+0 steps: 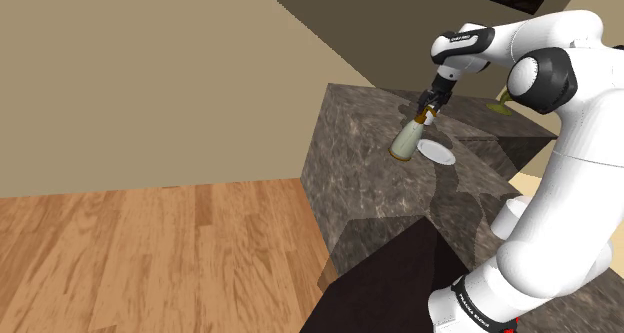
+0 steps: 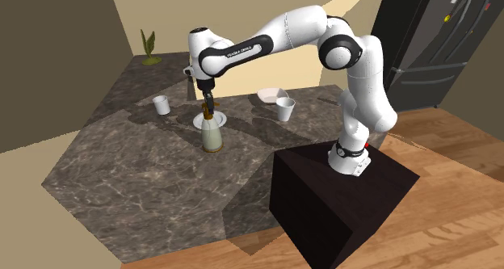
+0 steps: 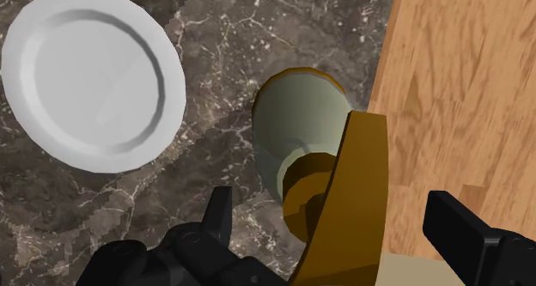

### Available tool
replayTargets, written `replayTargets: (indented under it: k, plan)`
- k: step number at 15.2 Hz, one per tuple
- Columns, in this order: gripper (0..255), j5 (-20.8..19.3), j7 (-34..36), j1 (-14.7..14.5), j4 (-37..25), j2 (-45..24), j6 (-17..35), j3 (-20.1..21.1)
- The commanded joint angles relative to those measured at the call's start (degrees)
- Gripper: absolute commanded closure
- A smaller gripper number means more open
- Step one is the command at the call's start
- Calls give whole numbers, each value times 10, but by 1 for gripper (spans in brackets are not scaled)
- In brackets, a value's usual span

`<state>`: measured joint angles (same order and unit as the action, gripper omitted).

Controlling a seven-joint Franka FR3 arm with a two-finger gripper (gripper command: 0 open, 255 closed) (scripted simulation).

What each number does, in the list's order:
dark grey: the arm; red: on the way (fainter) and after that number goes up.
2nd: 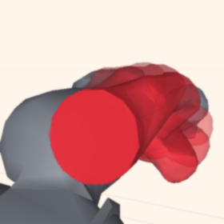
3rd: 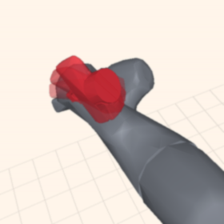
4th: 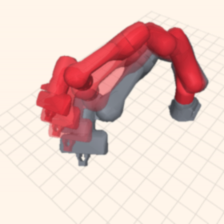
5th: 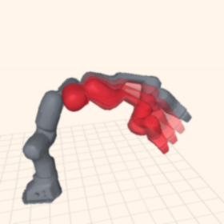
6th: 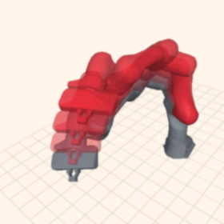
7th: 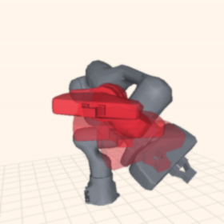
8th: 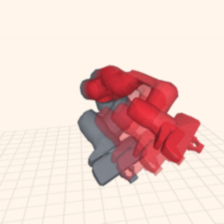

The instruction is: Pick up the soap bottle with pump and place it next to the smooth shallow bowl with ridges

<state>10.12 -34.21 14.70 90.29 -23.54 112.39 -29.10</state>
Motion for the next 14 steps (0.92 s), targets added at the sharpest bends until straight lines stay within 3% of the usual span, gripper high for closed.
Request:
replayTargets:
  k: [1,5,6,14]
  plan:
    - [0,0,0,0,1,0,2,0]
    - [0,0,0,0,1,0,1,0]
    - [255,0,0,0,1,0,1,0]
    - [255,0,0,0,1,0,2,0]
